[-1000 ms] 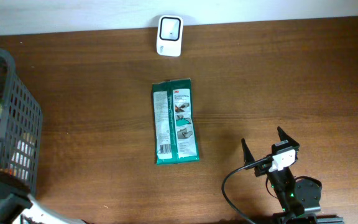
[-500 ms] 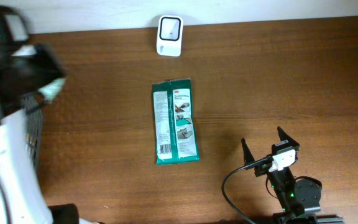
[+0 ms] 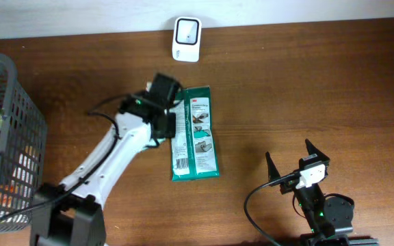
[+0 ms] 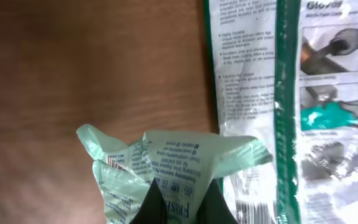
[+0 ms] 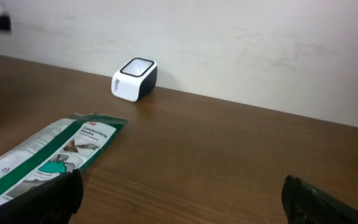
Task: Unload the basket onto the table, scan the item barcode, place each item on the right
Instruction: 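Place the mint packet on the table beside the wipes pack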
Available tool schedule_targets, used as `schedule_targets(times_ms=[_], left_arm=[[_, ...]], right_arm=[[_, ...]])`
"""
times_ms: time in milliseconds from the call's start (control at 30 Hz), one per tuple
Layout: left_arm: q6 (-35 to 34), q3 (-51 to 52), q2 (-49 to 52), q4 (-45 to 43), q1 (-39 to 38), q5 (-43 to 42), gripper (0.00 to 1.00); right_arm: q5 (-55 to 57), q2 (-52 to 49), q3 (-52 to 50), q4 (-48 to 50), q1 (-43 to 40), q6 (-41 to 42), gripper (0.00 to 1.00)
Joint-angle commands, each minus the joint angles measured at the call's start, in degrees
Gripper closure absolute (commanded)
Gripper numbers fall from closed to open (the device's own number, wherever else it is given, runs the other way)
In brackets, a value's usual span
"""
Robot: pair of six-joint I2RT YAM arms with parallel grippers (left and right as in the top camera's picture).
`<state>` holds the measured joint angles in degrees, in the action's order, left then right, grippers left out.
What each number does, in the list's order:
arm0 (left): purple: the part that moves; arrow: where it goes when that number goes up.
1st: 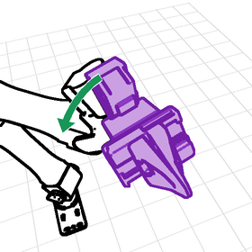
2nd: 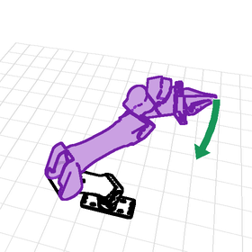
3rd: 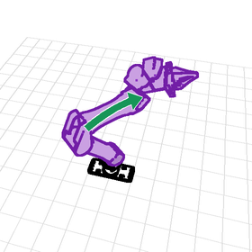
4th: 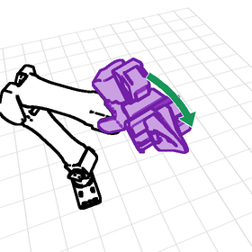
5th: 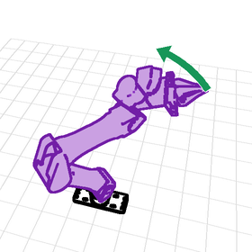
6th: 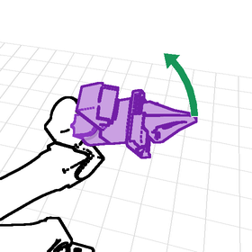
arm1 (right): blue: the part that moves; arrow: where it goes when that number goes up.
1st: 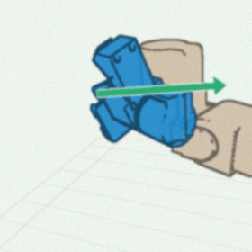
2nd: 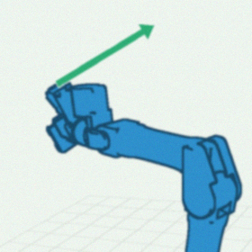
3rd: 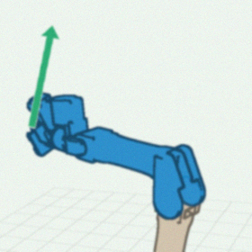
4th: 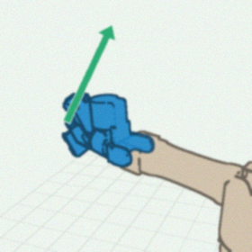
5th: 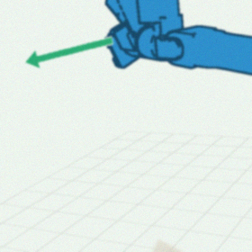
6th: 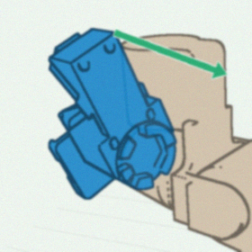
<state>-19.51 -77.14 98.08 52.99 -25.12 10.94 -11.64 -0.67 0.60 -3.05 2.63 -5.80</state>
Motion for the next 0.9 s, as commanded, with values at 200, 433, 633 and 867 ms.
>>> schedule_targets(times_ms=[200, 433, 633, 867], left_arm=[[-0.3, 9.8, -0.6, -10.9, -1.1, 0.7, 0.35], [-0.1, -11.6, -6.3, 3.7, 2.1, 0.9, 0.30], [0.2, -30.1, -10.5, 20.4, 14.3, 0.9, 0.24], [1.2, -33.5, -14.9, 25.9, 39.1, 0.9, 0.21]], right_arm=[[0.3, 0.5, -0.3, -0.2, 0.3, 0.2, 0.02], [0.3, 0.5, -0.3, -0.2, 0.4, 0.2, 0.02], [0.3, 0.5, -0.3, -0.2, 0.3, 0.2, 0.02], [0.3, 0.5, -0.3, -0.2, 0.3, 0.2, 0.02]])
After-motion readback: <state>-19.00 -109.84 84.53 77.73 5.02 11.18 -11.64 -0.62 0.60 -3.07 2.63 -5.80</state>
